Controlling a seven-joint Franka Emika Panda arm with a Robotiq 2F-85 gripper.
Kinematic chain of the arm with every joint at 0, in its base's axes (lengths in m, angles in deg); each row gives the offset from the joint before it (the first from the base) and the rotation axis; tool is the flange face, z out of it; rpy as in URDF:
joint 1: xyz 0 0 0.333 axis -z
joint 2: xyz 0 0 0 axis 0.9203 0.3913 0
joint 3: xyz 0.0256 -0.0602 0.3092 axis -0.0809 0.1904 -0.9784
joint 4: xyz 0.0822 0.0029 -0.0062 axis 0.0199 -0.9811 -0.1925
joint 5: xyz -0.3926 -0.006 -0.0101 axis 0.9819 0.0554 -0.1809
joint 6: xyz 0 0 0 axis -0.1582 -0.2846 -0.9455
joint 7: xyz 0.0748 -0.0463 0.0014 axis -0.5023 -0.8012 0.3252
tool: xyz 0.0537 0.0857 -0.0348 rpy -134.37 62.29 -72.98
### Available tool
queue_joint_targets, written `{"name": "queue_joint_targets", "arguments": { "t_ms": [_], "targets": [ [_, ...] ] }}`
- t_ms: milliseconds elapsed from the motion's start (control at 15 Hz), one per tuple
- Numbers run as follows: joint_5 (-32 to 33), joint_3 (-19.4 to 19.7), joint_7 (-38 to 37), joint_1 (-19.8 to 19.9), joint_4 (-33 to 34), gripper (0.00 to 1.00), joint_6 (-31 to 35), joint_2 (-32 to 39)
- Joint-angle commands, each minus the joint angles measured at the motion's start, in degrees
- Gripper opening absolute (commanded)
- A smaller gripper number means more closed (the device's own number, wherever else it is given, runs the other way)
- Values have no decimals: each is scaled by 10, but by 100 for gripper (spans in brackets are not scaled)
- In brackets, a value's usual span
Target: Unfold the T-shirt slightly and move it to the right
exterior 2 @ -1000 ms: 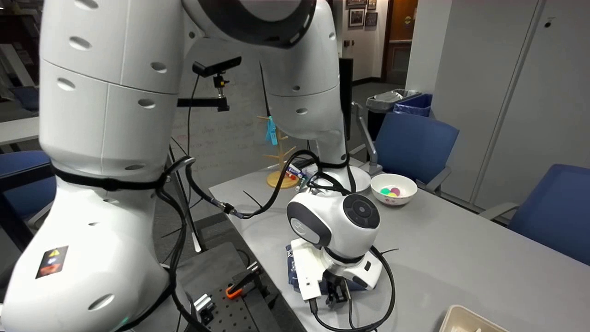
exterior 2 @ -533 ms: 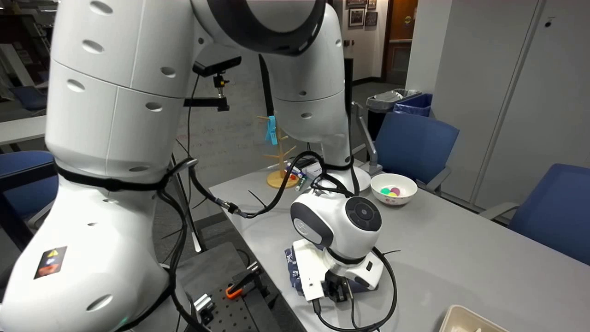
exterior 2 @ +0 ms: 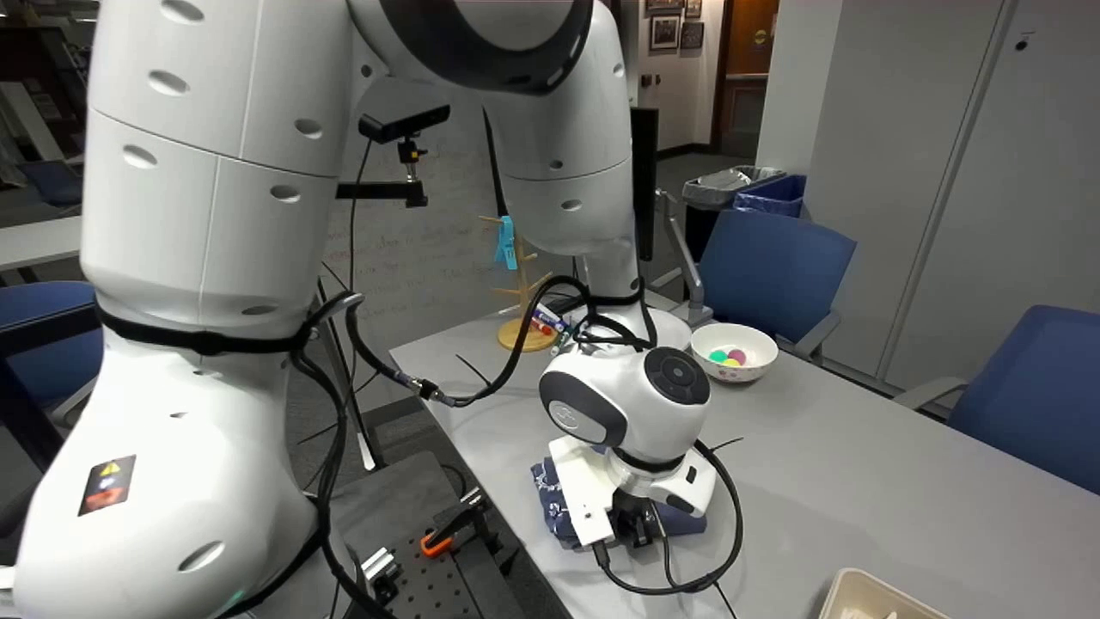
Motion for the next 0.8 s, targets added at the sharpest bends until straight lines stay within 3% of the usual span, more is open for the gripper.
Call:
{"name": "queue_joint_targets", "arguments": {
  "t_ms": [0,67,133,400,533,667,733],
  "targets": [
    [139,44,-146,-88,-23,4,9,-39],
    [186,53,-187,-106,-23,4,0,-49],
    [222,93,-225,-157,-21,4,-13,-57],
    [398,204,-374,-282,-1,4,-58,-72],
    [492,153,-434,-219,9,4,-84,-89],
    [528,134,-461,-196,15,4,-114,-101],
    [537,125,-468,-182,17,40,-128,-105]
  ]
}}
